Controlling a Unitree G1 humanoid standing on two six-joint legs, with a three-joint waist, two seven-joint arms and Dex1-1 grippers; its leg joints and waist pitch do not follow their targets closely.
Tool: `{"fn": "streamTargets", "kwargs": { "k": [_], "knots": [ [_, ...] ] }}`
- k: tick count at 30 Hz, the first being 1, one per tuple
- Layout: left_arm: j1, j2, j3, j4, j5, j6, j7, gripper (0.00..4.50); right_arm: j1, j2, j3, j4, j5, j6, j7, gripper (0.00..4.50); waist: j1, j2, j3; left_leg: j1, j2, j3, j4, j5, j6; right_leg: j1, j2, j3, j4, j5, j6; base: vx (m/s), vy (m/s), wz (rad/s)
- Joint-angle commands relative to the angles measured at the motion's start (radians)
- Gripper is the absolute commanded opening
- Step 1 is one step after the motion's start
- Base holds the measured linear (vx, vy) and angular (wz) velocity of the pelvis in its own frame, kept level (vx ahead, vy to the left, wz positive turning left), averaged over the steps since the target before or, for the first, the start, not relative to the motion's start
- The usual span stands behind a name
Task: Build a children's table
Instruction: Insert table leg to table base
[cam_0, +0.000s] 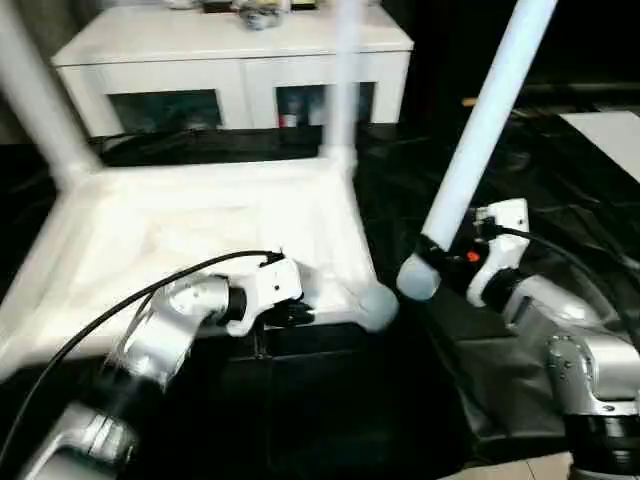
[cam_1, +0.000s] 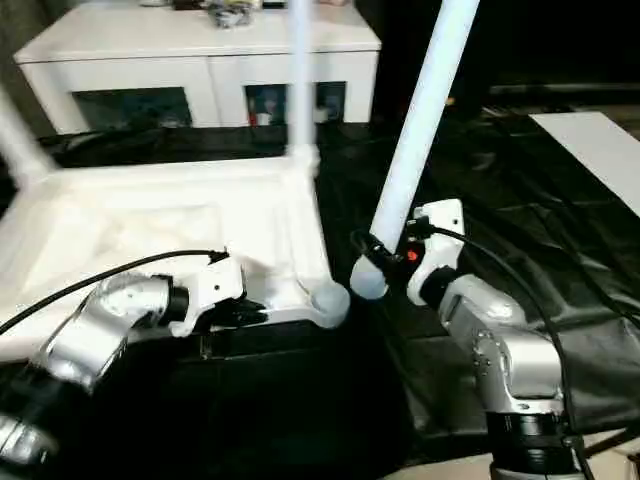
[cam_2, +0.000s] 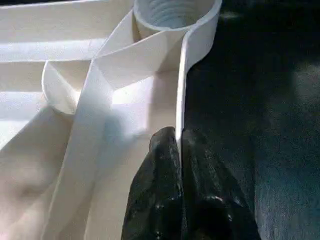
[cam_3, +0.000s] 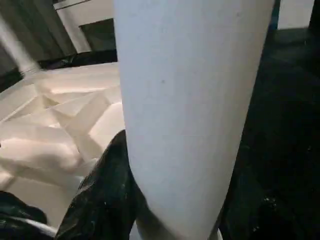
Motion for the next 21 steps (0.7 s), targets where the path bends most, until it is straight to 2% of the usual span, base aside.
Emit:
{"fn": "streamTargets", "kwargs": {
  "k": [1,5,8,11,12,14,15,16,19,21],
  "knots": [
    [0.055,0.017,0.005,0.019,0.092,0.135,0.086,0.01,-0.02,0.007,-0.003,-0.013,0.014,0.018,-0.012,1.86,0.012,-0.005,-0.041,0.015,0.073,-0.041,-0.087,-0.245,0.004,0.023,-0.06,0.039,-0.088,-0.111,-0.24,0.0,0.0,0.0],
    [0.068,0.007,-0.007,-0.031,0.099,0.186,0.109,0.01,-0.02,0.016,0.006,-0.016,0.011,0.02,-0.02,1.86,0.011,-0.003,-0.039,0.017,0.07,-0.04,-0.088,-0.264,-0.008,0.019,-0.055,0.04,-0.091,-0.132,-0.234,0.0,0.0,0.0],
    [0.064,-0.009,-0.015,-0.057,0.068,0.184,0.116,0.01,-0.023,0.018,0.013,-0.015,0.007,0.021,-0.021,1.86,0.013,-0.002,-0.041,0.019,0.07,-0.041,-0.089,-0.272,-0.016,0.018,-0.054,0.04,-0.091,-0.127,-0.23,0.0,0.0,0.0],
    [0.056,-0.001,-0.04,-0.059,0.042,0.08,0.071,0.01,-0.028,0.003,0.033,-0.017,0.001,0.014,0.01,1.86,0.016,-0.002,-0.041,0.017,0.069,-0.04,-0.088,-0.267,-0.014,0.018,-0.054,0.04,-0.092,-0.114,-0.225,0.0,0.0,0.0],
    [0.055,0.003,-0.051,-0.073,0.026,0.047,0.044,0.01,-0.031,-0.021,0.062,-0.025,-0.009,-0.007,0.06,1.86,0.017,-0.009,-0.043,0.017,0.069,-0.04,-0.087,-0.252,-0.007,0.019,-0.053,0.04,-0.091,-0.091,-0.223,0.0,0.0,0.0],
    [0.052,-0.005,-0.048,-0.077,0.014,0.051,0.039,0.01,-0.035,-0.034,0.079,-0.028,-0.009,-0.021,0.095,1.86,0.022,-0.004,-0.046,0.017,0.071,-0.038,-0.085,-0.219,0.0,0.02,-0.054,0.039,-0.083,-0.036,-0.227,0.0,0.0,0.0],
    [0.049,-0.009,-0.047,-0.078,0.01,0.051,0.037,0.01,-0.037,-0.039,0.085,-0.028,-0.008,-0.026,0.111,1.86,0.022,-0.013,-0.047,0.015,0.07,-0.037,-0.081,-0.194,0.012,0.025,-0.055,0.039,-0.078,-0.003,-0.236,0.0,0.0,0.0],
    [0.044,-0.015,-0.048,-0.08,0.002,0.052,0.033,0.01,-0.042,-0.046,0.094,-0.028,-0.005,-0.033,0.136,1.86,0.023,-0.013,-0.049,0.015,0.07,-0.035,-0.077,-0.156,0.028,0.024,-0.055,0.039,-0.076,0.042,-0.243,0.0,0.0,0.0],
    [0.032,-0.017,-0.056,-0.072,-0.002,0.05,0.024,0.0,-0.058,-0.049,0.104,-0.014,0.0,-0.04,0.166,1.86,0.033,-0.014,-0.05,0.016,0.071,-0.032,-0.071,-0.107,0.06,0.025,-0.056,0.038,-0.07,0.098,-0.259,0.0,0.0,0.0],
    [0.014,-0.019,-0.071,-0.046,-0.002,0.038,0.013,0.0,-0.092,-0.045,0.116,0.039,-0.004,-0.06,0.2,1.86,0.039,-0.023,-0.051,0.016,0.071,-0.03,-0.069,-0.089,0.073,0.026,-0.056,0.038,-0.068,0.108,-0.265,0.0,0.0,0.0]
  ]
}}
